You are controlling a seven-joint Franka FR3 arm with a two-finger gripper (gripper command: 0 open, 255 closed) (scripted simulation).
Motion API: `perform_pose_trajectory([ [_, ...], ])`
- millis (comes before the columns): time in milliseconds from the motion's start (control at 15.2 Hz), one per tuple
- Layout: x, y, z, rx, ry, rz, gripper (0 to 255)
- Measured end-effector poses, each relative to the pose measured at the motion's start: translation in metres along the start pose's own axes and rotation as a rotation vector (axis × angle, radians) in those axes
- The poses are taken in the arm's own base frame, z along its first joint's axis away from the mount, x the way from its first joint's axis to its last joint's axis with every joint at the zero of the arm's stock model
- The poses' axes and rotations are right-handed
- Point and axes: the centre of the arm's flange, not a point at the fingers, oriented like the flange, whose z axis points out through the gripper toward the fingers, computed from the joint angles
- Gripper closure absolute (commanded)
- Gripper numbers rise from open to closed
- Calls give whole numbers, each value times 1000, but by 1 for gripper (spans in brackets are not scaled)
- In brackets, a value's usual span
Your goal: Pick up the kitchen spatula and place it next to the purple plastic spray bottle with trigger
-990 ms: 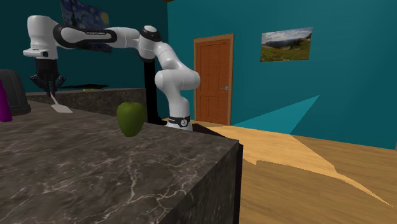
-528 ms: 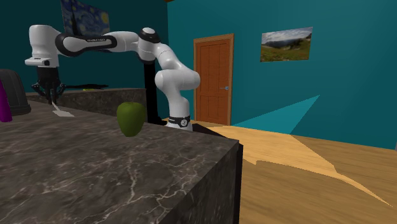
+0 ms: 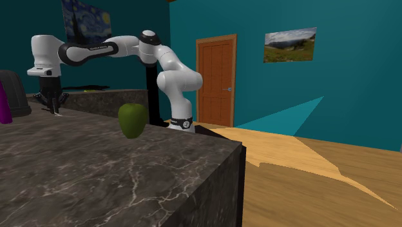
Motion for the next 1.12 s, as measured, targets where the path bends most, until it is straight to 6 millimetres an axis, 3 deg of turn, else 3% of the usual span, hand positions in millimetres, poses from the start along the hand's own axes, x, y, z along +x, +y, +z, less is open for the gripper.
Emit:
perform_pose_trajectory([
  [330, 0, 0, 2, 0, 0, 0, 255],
  [396, 0, 0, 2, 0, 0, 0, 0],
  [792, 0, 0, 2, 0, 0, 0, 0],
  [1122, 2, 1, -42, 0, -1, 0, 0],
])
